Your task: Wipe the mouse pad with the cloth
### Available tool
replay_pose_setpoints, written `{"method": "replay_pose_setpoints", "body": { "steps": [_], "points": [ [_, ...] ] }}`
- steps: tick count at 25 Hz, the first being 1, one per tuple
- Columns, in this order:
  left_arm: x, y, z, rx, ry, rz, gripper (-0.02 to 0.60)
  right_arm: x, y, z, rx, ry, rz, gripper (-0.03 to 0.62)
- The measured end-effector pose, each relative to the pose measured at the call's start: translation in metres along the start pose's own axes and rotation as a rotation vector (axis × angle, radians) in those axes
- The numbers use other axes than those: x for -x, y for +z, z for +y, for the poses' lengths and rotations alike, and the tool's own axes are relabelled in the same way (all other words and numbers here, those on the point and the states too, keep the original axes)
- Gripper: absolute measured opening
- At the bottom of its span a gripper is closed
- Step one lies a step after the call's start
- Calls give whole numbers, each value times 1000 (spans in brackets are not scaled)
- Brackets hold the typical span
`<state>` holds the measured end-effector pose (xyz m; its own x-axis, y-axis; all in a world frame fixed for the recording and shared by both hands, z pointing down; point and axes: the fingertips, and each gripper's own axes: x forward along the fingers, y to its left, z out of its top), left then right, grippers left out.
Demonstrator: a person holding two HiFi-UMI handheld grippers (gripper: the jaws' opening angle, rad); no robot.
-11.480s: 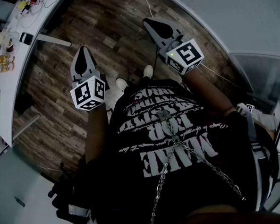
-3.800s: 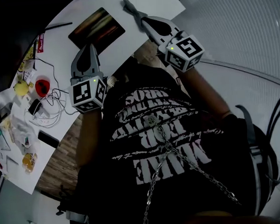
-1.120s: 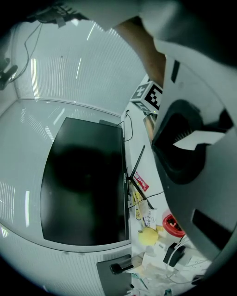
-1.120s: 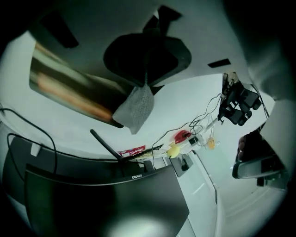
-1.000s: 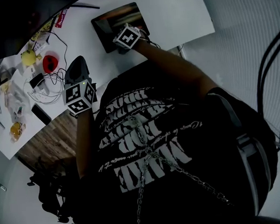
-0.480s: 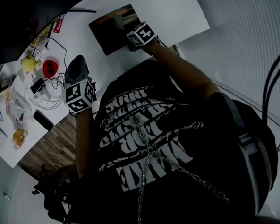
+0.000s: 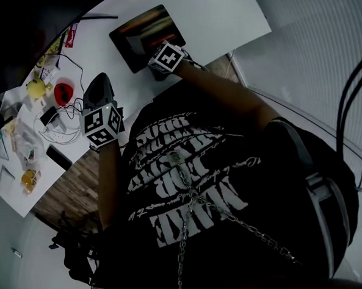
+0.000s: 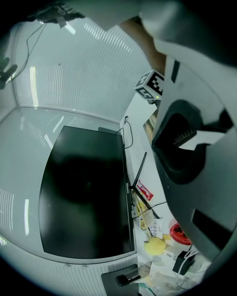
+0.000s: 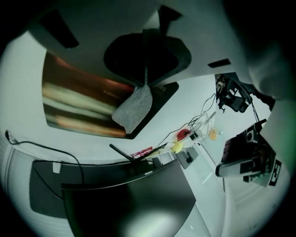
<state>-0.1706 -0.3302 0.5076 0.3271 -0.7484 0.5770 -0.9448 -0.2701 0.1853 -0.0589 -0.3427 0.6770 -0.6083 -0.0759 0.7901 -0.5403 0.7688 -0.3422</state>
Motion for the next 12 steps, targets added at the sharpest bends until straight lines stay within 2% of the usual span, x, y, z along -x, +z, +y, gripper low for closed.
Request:
{"method": "replay_pose_setpoints", "body": {
  "steps": [6,12],
  "points": [
    [-29,9,-23,6,-15,7,0,41,-38,-79,-74,-109,-14,17],
    [-76,39,-62,27,-30,-22,0,89,-70,-144,-82,-182,30,17]
  ]
}}
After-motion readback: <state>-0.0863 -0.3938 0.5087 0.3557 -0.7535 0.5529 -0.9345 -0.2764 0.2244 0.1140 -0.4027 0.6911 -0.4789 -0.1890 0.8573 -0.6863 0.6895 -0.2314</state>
